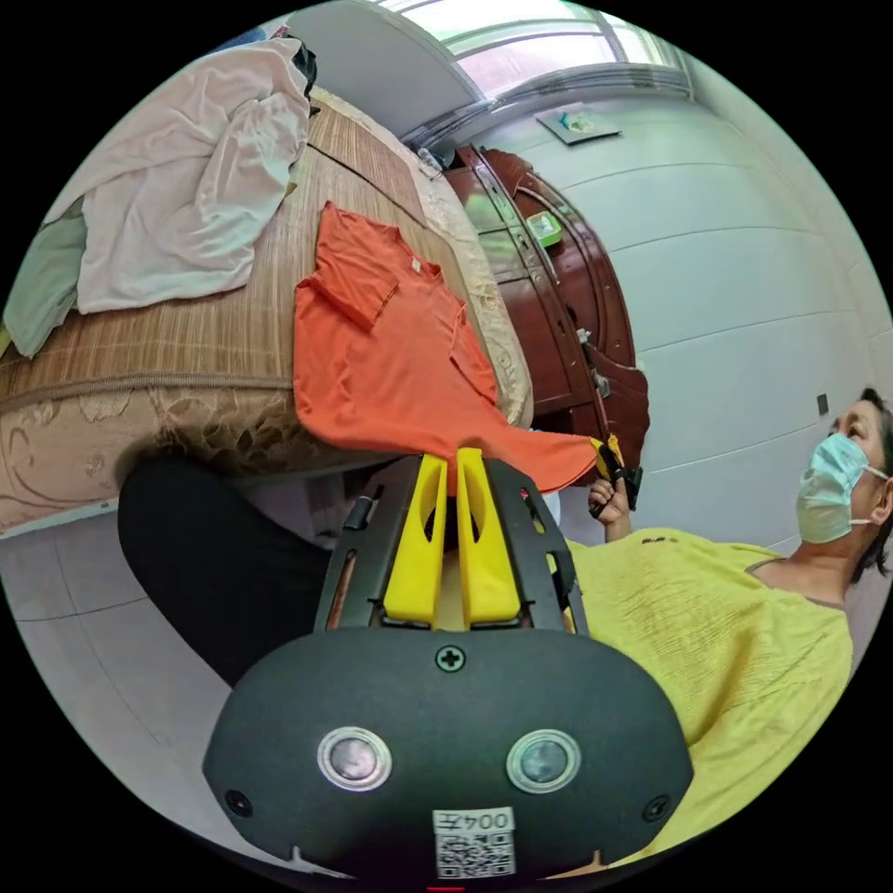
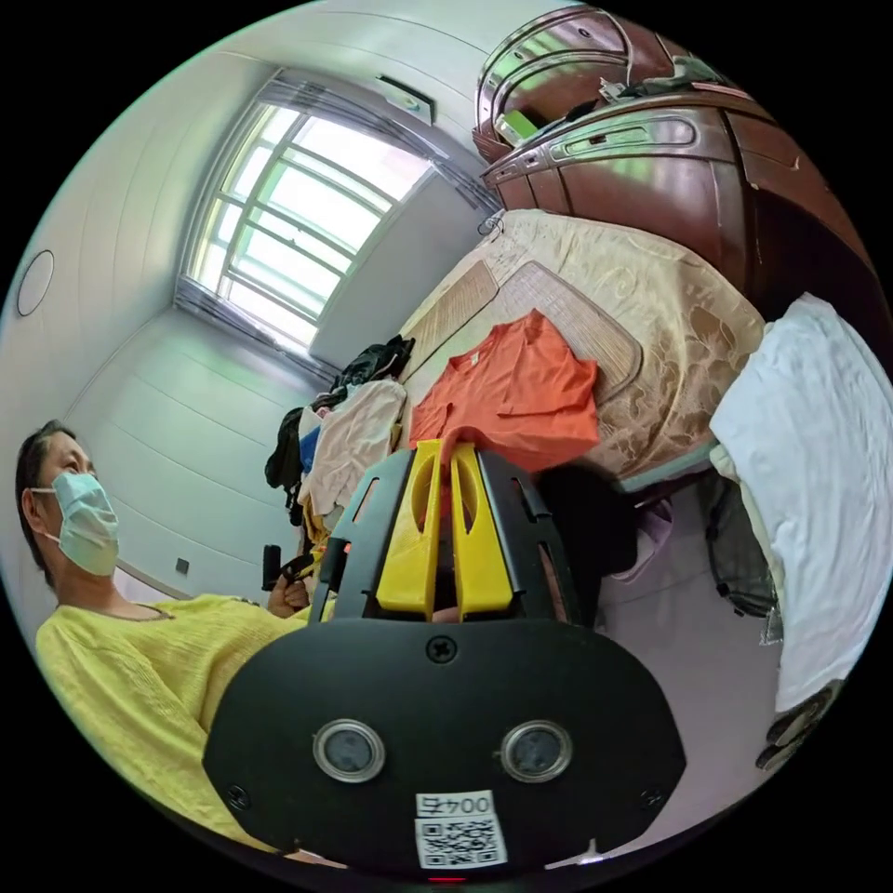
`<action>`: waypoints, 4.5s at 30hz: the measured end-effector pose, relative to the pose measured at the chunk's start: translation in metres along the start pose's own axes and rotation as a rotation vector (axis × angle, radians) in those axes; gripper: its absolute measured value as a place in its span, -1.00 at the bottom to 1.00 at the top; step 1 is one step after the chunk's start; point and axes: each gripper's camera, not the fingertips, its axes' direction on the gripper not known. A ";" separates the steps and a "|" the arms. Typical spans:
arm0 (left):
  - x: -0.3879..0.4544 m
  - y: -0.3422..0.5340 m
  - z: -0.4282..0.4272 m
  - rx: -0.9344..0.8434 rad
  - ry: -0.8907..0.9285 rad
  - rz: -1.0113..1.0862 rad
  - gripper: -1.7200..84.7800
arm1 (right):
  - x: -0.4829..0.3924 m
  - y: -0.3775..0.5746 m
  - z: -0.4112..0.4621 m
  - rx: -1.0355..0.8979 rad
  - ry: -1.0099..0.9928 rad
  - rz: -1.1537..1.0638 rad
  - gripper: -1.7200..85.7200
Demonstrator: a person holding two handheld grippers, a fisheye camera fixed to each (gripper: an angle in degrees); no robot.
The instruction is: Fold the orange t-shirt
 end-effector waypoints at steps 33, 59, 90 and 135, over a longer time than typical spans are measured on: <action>-0.060 -0.348 0.173 0.173 -0.350 -0.102 -0.90 | 0.044 -0.341 0.387 -0.075 0.319 -0.012 -0.71; 0.061 -0.054 0.241 -0.063 -0.808 0.586 -0.77 | -0.109 -0.024 0.492 -0.398 0.651 -0.361 -0.96; 0.049 -0.018 0.210 -0.066 -0.710 0.502 -0.93 | -0.101 -0.035 0.362 -0.405 0.857 -0.668 -0.89; -0.023 0.070 0.077 -0.090 -0.750 0.378 -0.94 | -0.053 0.073 0.210 -0.281 0.655 -0.358 -0.86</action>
